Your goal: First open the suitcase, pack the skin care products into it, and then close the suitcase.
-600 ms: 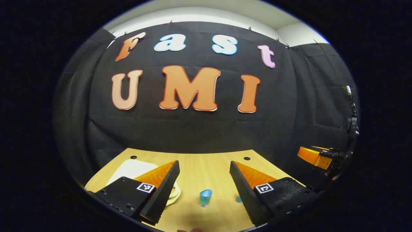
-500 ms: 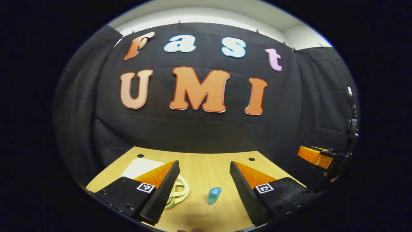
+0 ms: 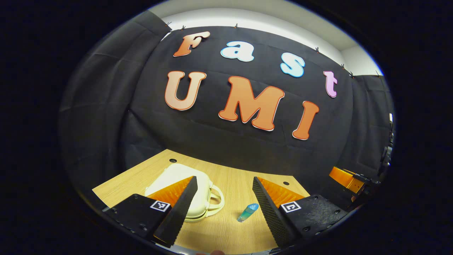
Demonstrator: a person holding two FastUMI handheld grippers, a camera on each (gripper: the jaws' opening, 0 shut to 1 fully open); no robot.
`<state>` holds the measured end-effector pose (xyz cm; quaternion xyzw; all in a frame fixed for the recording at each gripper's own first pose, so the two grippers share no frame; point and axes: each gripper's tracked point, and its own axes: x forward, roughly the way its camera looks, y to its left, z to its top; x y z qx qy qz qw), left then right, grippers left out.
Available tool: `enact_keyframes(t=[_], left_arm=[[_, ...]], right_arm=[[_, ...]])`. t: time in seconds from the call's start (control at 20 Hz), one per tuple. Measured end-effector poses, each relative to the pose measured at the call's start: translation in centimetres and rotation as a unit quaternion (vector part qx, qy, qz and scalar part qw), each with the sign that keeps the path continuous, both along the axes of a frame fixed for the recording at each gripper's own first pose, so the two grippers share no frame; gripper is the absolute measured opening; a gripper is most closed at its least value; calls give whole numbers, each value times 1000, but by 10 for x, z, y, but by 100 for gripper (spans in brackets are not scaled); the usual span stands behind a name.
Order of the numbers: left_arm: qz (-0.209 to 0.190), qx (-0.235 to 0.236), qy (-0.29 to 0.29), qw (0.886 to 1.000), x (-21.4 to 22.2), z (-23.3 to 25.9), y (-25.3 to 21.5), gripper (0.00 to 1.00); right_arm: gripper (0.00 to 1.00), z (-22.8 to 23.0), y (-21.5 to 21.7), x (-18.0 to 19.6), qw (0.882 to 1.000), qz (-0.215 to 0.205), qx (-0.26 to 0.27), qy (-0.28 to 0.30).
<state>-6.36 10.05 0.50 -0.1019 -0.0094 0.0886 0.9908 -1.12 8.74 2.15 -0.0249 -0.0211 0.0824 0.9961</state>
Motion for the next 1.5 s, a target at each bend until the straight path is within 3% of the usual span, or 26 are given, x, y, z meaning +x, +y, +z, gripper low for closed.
enact_keyframes(t=[0.15,0.55,0.85,1.0,1.2,1.5], left_arm=[[13,28,-7,1000,0,7,4,97],[-9,72,-1,997,26,2,-14,97],[-20,213,37,976,57,-25,-15,97],[-24,304,71,950,78,-50,-15,98],[-45,432,117,893,105,-99,-24,98],[-74,548,208,807,135,-182,-11,98]], right_arm=[[95,-7,-7,1,1000,-5,-14,14],[95,-26,-27,-2,998,-23,-25,44],[95,-46,-48,-6,996,-46,-25,72],[95,-57,-67,-8,994,-66,-20,89],[95,-69,-94,-10,989,-95,-4,110],[95,-80,-129,-9,983,-133,11,125]])
